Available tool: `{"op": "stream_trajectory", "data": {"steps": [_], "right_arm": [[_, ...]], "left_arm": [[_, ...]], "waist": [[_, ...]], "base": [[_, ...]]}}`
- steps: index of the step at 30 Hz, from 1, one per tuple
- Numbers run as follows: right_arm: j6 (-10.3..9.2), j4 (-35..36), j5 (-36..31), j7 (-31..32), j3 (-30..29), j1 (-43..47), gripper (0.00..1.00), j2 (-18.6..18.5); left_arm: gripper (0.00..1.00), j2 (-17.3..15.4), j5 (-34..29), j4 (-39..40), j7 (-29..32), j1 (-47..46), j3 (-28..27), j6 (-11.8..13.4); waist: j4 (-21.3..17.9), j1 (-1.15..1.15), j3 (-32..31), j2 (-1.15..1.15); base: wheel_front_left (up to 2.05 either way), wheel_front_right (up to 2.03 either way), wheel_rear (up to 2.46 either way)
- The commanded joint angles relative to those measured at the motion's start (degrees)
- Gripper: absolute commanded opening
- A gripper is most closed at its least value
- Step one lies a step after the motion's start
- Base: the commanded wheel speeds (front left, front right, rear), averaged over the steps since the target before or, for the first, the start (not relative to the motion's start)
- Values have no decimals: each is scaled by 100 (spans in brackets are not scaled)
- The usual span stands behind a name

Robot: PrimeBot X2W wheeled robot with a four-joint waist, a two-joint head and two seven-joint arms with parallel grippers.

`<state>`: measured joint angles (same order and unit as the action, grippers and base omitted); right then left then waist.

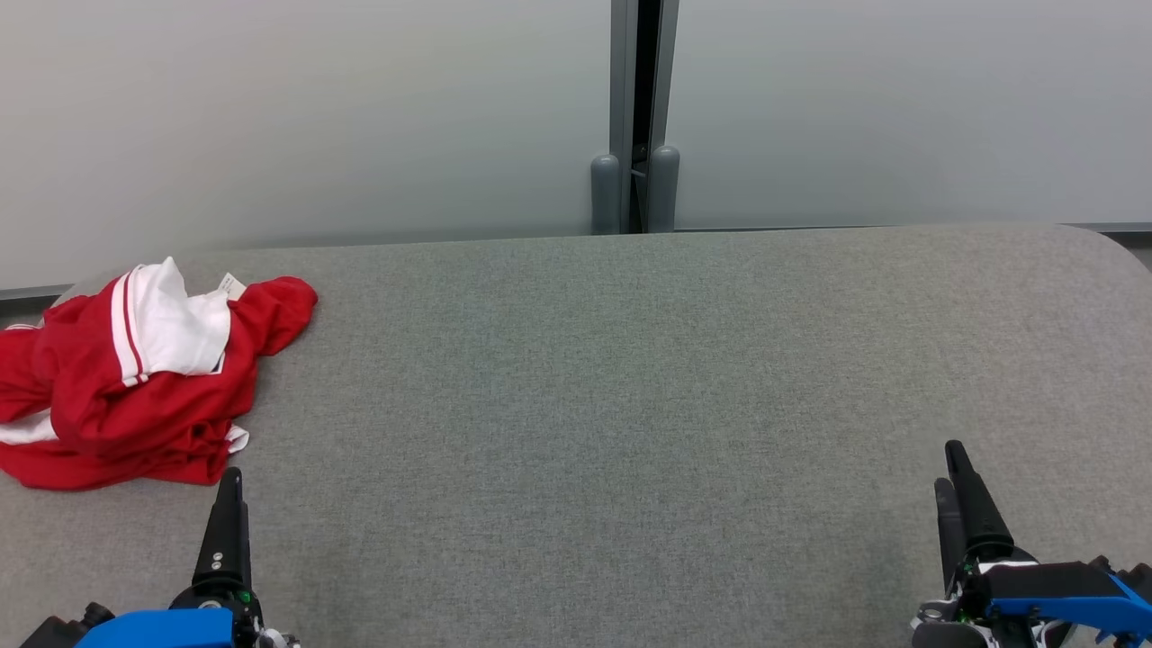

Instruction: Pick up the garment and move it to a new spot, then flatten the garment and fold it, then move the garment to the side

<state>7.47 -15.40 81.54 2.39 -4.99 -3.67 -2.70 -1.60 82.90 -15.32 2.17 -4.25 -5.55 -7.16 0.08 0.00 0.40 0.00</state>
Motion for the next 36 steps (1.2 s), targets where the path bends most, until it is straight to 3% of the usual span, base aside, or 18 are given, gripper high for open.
{"op": "stream_trajectory", "data": {"steps": [1,21,36], "right_arm": [[2,161,-259,-82,44,-174,100,-15],[2,488,-2637,-537,497,-244,100,-18],[2,405,-3823,-807,708,-262,100,-20]], "left_arm": [[100,-59,-263,153,-65,-195,-4,16],[100,-85,-2568,555,-518,-262,336,417],[100,-99,-3789,535,-788,-256,510,554]], "waist": [[1,0,3,0],[12,0,26,0],[21,0,15,0]], "base": [[0,0,0],[0,0,0],[0,0,0]]}}
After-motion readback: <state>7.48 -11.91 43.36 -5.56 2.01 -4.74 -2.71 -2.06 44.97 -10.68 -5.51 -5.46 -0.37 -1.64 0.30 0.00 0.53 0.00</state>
